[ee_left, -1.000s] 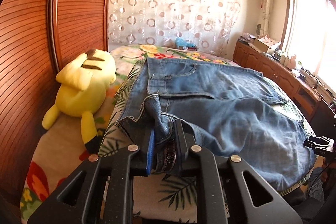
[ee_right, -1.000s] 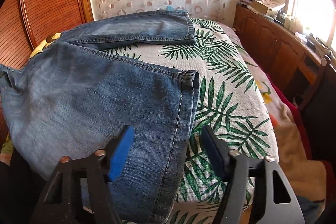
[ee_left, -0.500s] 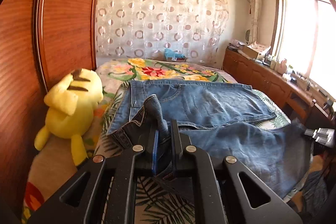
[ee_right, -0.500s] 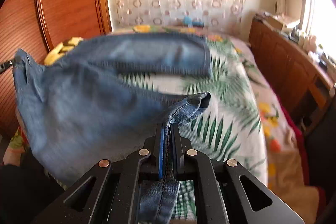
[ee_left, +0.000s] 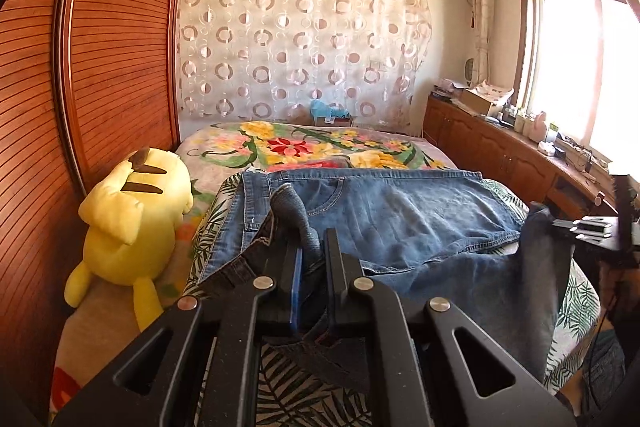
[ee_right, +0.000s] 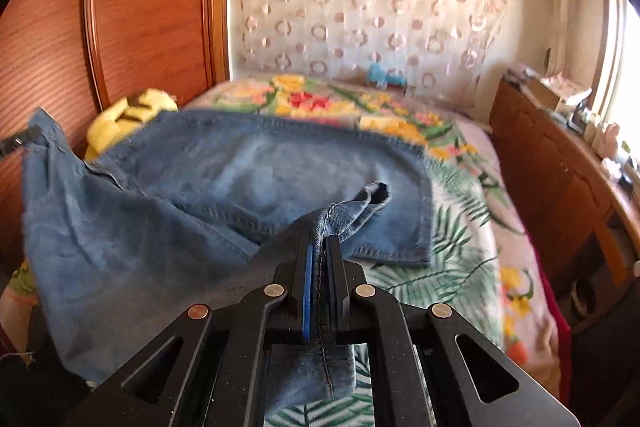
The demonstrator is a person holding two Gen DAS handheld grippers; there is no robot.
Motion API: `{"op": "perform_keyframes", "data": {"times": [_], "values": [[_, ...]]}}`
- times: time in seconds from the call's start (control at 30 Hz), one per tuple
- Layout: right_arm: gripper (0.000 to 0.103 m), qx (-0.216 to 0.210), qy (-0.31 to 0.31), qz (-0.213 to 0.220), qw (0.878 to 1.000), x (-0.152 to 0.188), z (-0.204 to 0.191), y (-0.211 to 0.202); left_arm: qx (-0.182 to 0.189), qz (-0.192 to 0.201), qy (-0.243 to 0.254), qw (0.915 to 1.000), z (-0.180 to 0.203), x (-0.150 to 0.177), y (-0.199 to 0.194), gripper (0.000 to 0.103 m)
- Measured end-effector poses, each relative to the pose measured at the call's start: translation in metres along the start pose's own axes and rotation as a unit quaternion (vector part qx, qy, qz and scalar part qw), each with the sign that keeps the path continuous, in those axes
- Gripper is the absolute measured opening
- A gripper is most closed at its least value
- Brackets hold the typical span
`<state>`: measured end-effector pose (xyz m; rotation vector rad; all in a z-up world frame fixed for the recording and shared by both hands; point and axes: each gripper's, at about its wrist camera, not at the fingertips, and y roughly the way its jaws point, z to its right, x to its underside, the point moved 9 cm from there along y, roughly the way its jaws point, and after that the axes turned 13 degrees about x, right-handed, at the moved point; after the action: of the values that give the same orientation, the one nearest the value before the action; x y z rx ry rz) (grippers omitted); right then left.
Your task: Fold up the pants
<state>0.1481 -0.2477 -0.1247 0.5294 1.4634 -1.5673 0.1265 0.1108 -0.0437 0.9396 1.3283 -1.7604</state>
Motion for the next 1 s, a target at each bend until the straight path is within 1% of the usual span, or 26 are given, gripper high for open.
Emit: {"op": "perform_keyframes", "data": {"times": [0.13,0.17,0.2,0.27,0.33,0.43,0.47,0.5,0.57,0.6,0.67,0.77,0.87,0.93,1.0], "values": [[0.006,-0.015,0.015,-0.033,0.999,0.025,-0.004,0.028,0.001,-0.005,0.004,1.0000,0.004,0.005,0.006,0.010],[0.011,-0.016,0.019,-0.038,0.999,0.029,-0.002,0.031,0.002,-0.006,0.004,1.0000,0.004,0.006,0.006,0.010],[0.020,-0.015,0.025,-0.042,0.999,0.032,0.000,0.032,0.002,-0.006,0.003,1.0000,0.004,0.007,0.007,0.010],[0.031,-0.018,0.037,-0.041,0.998,0.037,0.007,0.028,0.002,-0.006,0.004,1.0000,0.005,0.006,0.007,0.010],[0.035,-0.019,0.048,-0.033,0.998,0.041,0.015,0.016,0.001,-0.005,0.005,1.0000,0.005,0.007,0.007,0.010],[0.044,-0.014,0.058,-0.019,0.998,0.048,0.029,-0.009,0.001,-0.001,0.006,1.0000,0.007,0.007,0.008,0.010],[0.047,-0.016,0.063,-0.015,0.998,0.054,0.034,-0.018,0.000,0.000,0.006,1.0000,0.006,0.007,0.009,0.010],[0.052,-0.016,0.066,-0.015,0.998,0.054,0.033,-0.026,0.001,0.002,0.006,1.0000,0.007,0.007,0.008,0.010],[0.057,-0.016,0.071,-0.016,0.997,0.066,0.036,-0.034,0.002,0.004,0.007,1.0000,0.008,0.007,0.009,0.010],[0.063,-0.018,0.073,-0.019,0.997,0.076,0.038,-0.039,0.002,0.005,0.008,1.0000,0.008,0.006,0.010,0.010],[0.065,-0.019,0.075,-0.028,0.997,0.086,0.040,-0.037,0.003,0.007,0.009,0.9999,0.010,0.004,0.010,0.010],[0.065,-0.019,0.082,-0.054,0.995,0.101,0.040,-0.028,0.003,0.012,0.014,0.9998,0.012,-0.002,0.010,0.010],[0.065,-0.015,0.087,-0.082,0.993,0.108,0.041,-0.014,0.003,0.016,0.019,0.9997,0.011,-0.010,0.013,0.010],[0.065,-0.005,0.089,-0.092,0.992,0.104,0.046,-0.008,0.004,0.019,0.016,0.9997,0.009,-0.013,0.015,0.010],[0.065,-0.001,0.092,-0.102,0.990,0.108,0.049,-0.004,0.005,0.021,0.015,0.9997,0.008,-0.017,0.018,0.010]]}}
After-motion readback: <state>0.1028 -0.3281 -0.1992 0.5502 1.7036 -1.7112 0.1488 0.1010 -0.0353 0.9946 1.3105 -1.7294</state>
